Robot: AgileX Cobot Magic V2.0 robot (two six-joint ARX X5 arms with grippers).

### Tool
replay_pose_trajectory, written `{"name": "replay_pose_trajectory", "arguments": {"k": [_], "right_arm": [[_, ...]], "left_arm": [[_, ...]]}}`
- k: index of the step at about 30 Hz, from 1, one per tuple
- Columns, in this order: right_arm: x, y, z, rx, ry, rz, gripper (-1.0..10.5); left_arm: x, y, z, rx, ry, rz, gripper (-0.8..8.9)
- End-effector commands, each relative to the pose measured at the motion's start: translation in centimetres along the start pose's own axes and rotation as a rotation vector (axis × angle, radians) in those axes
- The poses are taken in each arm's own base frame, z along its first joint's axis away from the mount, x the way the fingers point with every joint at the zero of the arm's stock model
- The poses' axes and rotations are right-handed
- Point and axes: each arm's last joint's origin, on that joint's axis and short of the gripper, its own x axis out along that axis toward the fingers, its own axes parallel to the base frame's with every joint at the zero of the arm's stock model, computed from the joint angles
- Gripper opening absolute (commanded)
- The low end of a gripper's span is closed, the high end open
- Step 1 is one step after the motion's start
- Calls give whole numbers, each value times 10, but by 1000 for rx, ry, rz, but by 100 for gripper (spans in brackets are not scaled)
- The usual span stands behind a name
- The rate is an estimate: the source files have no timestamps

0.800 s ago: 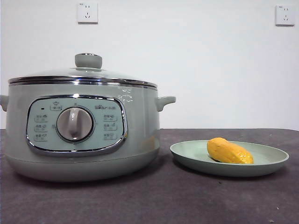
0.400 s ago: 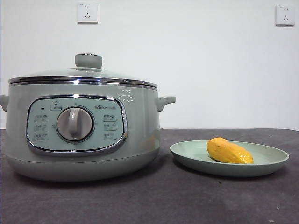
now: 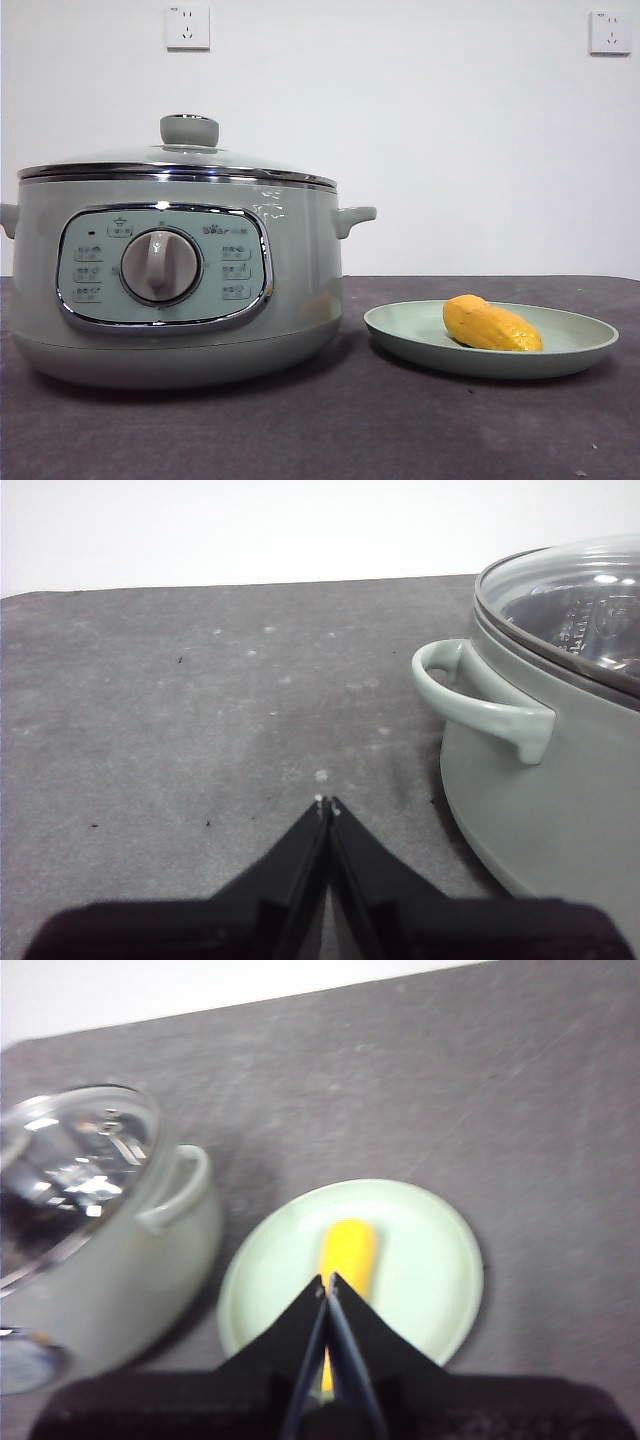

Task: Take the corn out from the steamer,put the corn on the plate,close the lid

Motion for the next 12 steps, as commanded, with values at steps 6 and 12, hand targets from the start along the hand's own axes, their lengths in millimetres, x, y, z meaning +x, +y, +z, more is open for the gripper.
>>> {"name": "replay_pose_trajectory", "arguments": {"k": [6, 12], "right_arm": [[-10, -6, -4, -218, -21, -103, 2], [-17, -16, -10, -233, -107, -143, 2]], "left_arm": [[1, 0, -4, -6, 7, 3, -4], [1, 0, -4, -6, 7, 3, -4]]}}
